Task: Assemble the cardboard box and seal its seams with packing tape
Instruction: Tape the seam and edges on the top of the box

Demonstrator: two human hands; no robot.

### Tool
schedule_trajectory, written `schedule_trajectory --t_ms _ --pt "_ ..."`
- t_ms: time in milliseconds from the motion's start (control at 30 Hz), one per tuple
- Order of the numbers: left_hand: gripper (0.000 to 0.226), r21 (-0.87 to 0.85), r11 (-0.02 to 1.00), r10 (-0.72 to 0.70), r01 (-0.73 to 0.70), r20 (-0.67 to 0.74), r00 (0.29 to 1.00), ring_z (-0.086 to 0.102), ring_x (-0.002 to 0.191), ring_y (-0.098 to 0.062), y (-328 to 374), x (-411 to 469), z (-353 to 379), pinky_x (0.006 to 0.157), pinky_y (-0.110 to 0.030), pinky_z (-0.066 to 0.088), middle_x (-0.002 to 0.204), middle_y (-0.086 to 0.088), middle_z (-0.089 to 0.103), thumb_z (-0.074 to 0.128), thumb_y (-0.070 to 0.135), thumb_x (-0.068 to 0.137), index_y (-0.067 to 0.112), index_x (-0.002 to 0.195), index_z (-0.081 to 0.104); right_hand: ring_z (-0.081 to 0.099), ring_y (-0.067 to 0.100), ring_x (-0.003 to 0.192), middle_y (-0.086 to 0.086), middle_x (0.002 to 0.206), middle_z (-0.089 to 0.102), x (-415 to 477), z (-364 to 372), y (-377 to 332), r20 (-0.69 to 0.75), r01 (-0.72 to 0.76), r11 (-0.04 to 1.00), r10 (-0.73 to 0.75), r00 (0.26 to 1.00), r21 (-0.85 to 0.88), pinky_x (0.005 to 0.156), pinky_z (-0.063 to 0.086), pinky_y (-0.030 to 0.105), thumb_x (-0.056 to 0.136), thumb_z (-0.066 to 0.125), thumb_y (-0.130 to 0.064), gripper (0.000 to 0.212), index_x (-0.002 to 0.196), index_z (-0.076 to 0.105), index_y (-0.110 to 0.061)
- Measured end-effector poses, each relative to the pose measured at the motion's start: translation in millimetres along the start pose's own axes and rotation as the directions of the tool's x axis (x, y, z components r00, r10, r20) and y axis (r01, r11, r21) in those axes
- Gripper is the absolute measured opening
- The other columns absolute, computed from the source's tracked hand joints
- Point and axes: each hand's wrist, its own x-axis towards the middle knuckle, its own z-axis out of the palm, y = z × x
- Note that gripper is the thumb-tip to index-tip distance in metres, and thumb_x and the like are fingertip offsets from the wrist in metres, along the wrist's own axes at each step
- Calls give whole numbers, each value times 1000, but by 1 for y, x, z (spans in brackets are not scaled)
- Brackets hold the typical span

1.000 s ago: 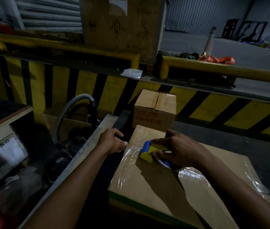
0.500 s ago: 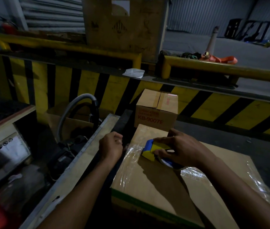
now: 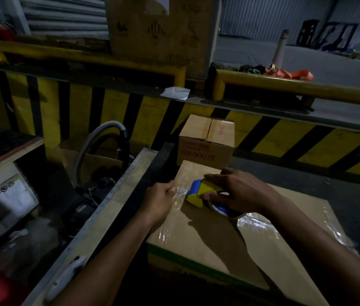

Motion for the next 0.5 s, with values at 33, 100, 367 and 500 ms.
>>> schedule_trajectory --t_ms 33,100,367,500 --pt "45 -15 1000 -6 6 27 1000 49 134 -18 -1 -2 0 100 -26 40 149 -3 51 45 29 105 19 149 44 54 15 93 1 118 52 -1 0 0 4 7 1000 -7 1000 6 80 52 36 78 26 -83 86 152 29 -38" --pt "47 -55 998 3 1 61 998 50 132 -15 0 -7 2 98 -27 43 149 1 50 42 32 106 24 152 37 55 15 95 2 120 52 -2 0 4 8 25 999 -25 1000 36 81 53 37 78 26 -86 82 150 27 -46" --pt "50 -34 999 33 -29 120 992 52 129 -14 -6 -3 1 99 -30 44 147 2 53 44 39 104 28 152 36 59 15 94 3 117 55 2 -4 10 31 36 998 -38 999 54 80 56 38 79 34 -81 72 145 34 -52" --pt "52 19 999 31 -33 107 994 51 131 -18 -10 -2 4 96 -27 39 147 -2 52 44 37 104 27 154 32 58 12 88 1 114 53 0 -13 14 73 61 997 -64 995 41 76 57 33 81 37 -78 71 145 37 -47"
